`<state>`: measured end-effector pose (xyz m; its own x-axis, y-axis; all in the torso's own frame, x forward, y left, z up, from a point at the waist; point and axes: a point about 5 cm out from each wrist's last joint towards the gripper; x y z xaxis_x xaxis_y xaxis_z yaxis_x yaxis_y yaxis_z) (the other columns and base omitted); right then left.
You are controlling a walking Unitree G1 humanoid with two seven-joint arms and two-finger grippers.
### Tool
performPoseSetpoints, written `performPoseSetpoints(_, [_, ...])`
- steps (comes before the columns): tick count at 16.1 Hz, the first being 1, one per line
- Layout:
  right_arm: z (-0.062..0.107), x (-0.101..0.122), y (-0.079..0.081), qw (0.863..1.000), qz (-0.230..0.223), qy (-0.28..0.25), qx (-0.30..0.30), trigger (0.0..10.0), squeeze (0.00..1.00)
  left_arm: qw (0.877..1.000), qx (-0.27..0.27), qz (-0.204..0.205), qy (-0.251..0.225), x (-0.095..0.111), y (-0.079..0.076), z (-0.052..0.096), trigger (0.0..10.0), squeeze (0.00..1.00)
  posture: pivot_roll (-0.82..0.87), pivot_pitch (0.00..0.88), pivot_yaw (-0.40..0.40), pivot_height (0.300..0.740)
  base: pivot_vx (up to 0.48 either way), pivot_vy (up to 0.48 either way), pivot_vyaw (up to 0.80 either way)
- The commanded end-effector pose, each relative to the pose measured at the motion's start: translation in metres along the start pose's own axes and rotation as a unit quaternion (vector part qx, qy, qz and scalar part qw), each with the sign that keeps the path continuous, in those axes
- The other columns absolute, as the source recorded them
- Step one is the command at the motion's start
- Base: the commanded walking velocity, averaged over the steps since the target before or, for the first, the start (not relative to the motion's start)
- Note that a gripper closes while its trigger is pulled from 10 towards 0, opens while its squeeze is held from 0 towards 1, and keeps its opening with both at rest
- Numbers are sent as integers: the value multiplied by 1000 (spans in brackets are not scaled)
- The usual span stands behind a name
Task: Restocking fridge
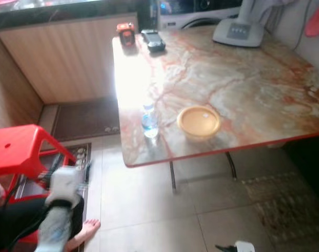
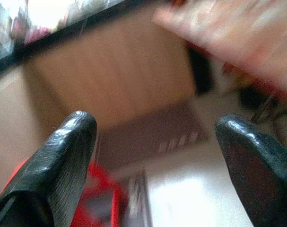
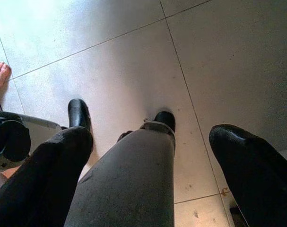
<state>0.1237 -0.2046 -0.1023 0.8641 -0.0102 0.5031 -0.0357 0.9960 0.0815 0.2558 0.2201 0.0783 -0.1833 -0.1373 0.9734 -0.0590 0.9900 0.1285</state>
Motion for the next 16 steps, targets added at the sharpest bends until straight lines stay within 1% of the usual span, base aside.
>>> performPoseSetpoints(1, [1,-5,0,1000,-12,2,-6,10000,0,999,-21,-2,-24,15,-12,-3,10000,0,192,80,48,740,0,0,0])
performPoseSetpoints(2, [1,-4,-1,1000,-13,-6,-15,10000,0,998,-45,15,-50,32,-28,-9,10000,0,191,73,48,740,0,0,0])
performPoseSetpoints(3, [2,-3,-2,999,-24,-17,-30,10000,0,995,-70,26,-59,41,-40,-13,10000,0,192,70,48,740,0,0,0])
performPoseSetpoints(4, [2,0,-5,997,-45,-42,-56,10000,0,991,-105,35,-72,53,-56,-19,10000,0,186,64,53,740,0,0,0])
performPoseSetpoints(5, [4,2,-8,992,-72,-64,-86,10000,0,987,-124,37,-91,64,-66,-22,10000,0,183,60,56,740,0,0,0])
performPoseSetpoints(6, [4,5,-10,990,-57,-74,-102,10000,0,987,-125,44,-96,69,-69,-24,10000,0,174,56,62,740,0,0,0])
performPoseSetpoints(8, [5,8,-12,989,-37,-88,-110,10000,0,986,-128,48,-96,76,-70,-24,10000,0,172,51,62,740,0,0,0])
performPoseSetpoints(9, [5,13,-11,990,15,-93,-103,10000,0,987,-115,73,-88,80,-67,-25,10000,0,163,50,66,740,0,0,0])
performPoseSetpoints(10, [5,18,-10,987,81,-98,-95,10000,0,986,-105,94,-87,84,-64,-27,10000,0,163,50,66,740,0,0,0])
performPoseSetpoints(11, [5,20,-10,986,94,-107,-90,10000,0,986,-109,88,-90,87,-64,-27,10000,0,158,52,66,740,0,0,0])
performPoseSetpoints(12, [5,43,-15,977,98,-156,-108,10000,0,986,-112,87,-92,91,-65,-30,10000,0,160,55,62,740,0,0,0])
performPoseSetpoints(13, [10,84,-25,958,87,-238,-132,10000,0,985,-107,96,-98,97,-64,-34,10000,0,153,58,63,740,0,0,0])
performPoseSetpoints(14, [15,95,-34,948,61,-275,-149,10000,0,984,-110,97,-104,102,-65,-36,10000,0,148,63,65,740,0,0,0])
performPoseSetpoints(15, [22,109,-45,934,26,-310,-174,10000,0,983,-115,96,-109,106,-67,-38,10000,0,148,64,64,740,0,0,0])
performPoseSetpoints(16, [26,116,-51,924,-1,-331,-192,10000,0,982,-121,92,-112,109,-68,-38,10000,0,155,66,65,740,0,0,0])
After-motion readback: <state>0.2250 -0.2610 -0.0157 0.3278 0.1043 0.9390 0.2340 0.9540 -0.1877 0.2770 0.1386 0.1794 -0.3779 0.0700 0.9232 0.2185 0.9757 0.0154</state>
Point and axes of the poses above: a point about 5 cm out from each wrist's last joint towards the gripper, its own z axis pointing back from the gripper into the wrist, its own x axis along the axis of the wrist's last joint, y = z × x, and after that the axes turned 12 degrees about z, right-handed
